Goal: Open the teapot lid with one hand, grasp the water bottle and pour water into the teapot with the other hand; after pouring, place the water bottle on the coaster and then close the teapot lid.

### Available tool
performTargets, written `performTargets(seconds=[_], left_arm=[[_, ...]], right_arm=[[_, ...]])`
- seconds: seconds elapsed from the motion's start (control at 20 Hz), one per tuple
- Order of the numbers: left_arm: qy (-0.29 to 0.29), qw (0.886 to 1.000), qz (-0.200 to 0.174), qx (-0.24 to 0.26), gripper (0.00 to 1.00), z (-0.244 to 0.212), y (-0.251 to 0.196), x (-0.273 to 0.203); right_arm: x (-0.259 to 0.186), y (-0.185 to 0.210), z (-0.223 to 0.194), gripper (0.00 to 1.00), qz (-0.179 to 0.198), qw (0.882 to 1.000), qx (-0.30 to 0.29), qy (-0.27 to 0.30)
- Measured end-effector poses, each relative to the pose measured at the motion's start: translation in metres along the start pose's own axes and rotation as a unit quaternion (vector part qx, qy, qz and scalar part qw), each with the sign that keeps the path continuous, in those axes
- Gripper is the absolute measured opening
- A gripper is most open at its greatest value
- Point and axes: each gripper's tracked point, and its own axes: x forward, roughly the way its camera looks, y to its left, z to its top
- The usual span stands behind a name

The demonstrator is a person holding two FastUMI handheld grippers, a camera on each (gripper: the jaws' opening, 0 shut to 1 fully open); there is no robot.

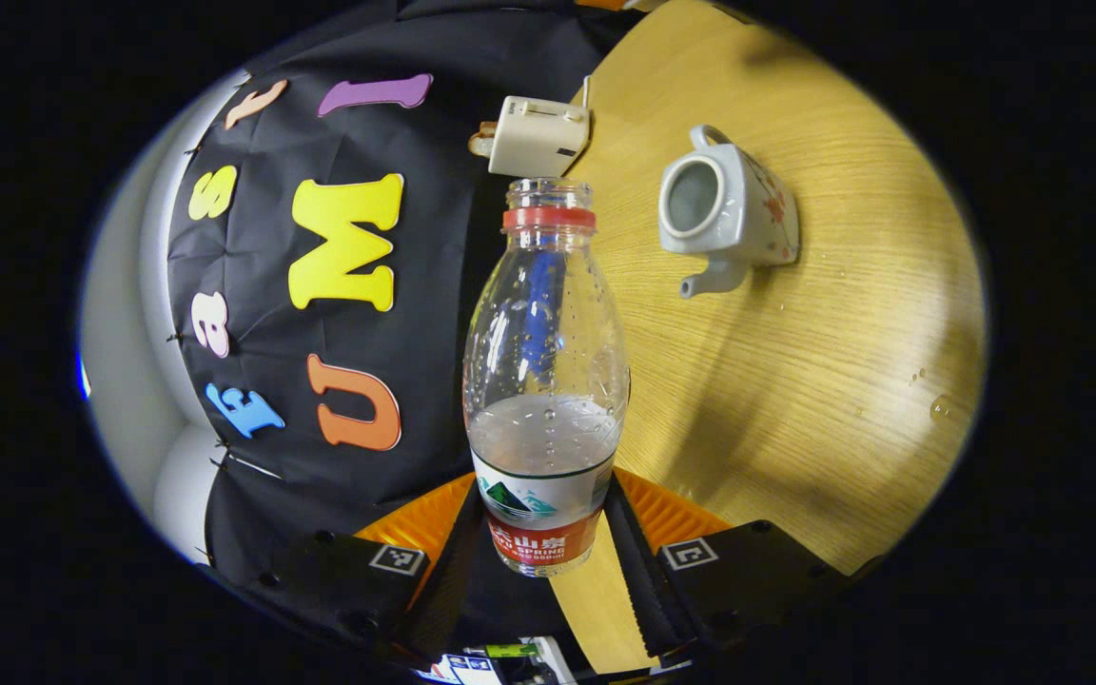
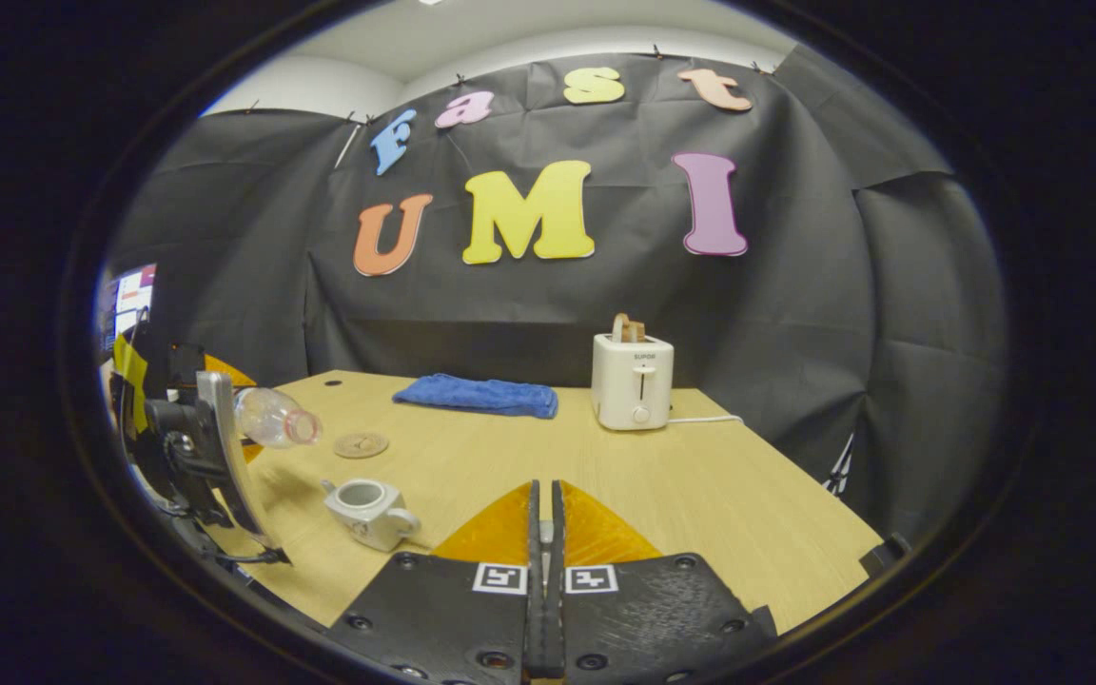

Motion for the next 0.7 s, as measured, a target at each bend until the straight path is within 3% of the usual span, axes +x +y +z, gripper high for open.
performTargets(seconds=[0.35,0.7], left_arm=[[0.002,0.997,0.025,0.07,0.75,0.008,0.009,0.005],[0.008,0.994,0.017,0.11,0.75,0.005,0.01,0.01]], right_arm=[[-0.003,-0.007,-0.005,0.0,-0.001,1.0,0.01,0.003],[-0.006,-0.011,-0.006,0.0,-0.003,1.0,0.011,0.001]])
